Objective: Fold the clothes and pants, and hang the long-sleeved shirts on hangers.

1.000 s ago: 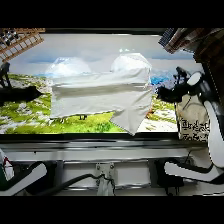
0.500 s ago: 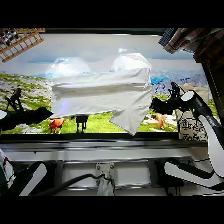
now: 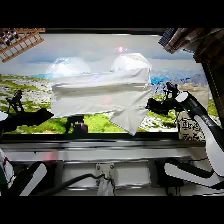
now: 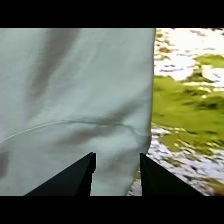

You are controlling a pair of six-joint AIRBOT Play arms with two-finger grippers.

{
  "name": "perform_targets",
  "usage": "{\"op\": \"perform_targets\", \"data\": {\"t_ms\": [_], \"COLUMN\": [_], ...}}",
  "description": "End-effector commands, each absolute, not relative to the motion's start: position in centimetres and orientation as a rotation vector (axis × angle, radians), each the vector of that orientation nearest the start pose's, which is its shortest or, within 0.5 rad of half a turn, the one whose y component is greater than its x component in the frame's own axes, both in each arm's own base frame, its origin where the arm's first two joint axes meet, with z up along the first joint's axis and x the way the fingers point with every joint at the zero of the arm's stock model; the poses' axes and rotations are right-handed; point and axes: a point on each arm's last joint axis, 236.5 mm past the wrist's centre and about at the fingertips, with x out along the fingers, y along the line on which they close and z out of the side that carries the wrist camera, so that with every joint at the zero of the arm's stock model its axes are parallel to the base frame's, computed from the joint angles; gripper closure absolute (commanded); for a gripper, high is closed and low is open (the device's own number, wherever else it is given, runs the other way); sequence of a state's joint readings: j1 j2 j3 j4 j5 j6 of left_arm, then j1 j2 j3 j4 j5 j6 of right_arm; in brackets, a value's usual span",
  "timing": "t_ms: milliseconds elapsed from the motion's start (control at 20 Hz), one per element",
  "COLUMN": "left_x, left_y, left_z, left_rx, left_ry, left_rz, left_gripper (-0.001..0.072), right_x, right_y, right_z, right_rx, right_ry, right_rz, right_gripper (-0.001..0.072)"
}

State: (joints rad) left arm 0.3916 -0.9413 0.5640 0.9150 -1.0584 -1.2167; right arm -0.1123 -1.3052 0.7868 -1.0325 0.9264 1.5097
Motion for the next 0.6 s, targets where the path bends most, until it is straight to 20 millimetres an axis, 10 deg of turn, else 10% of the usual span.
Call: {"op": "perform_targets", "data": {"t_ms": [0,550], "left_x": [28.1,28.1], "left_y": [-2.0,-2.0], "left_z": [-3.9,-3.9], "left_rx": [-0.615,-0.619], "left_ry": [1.185,1.183], "left_rz": [-0.139,-0.141], "left_gripper": [0.0413,0.0413], "right_x": [32.7,33.5], "right_y": [5.2,5.9], "right_z": [-9.4,-10.1], "right_rx": [0.548,0.640], "right_ry": [1.406,1.351], "right_rz": [0.040,0.024], "right_gripper": [0.0362,0.0363]}}
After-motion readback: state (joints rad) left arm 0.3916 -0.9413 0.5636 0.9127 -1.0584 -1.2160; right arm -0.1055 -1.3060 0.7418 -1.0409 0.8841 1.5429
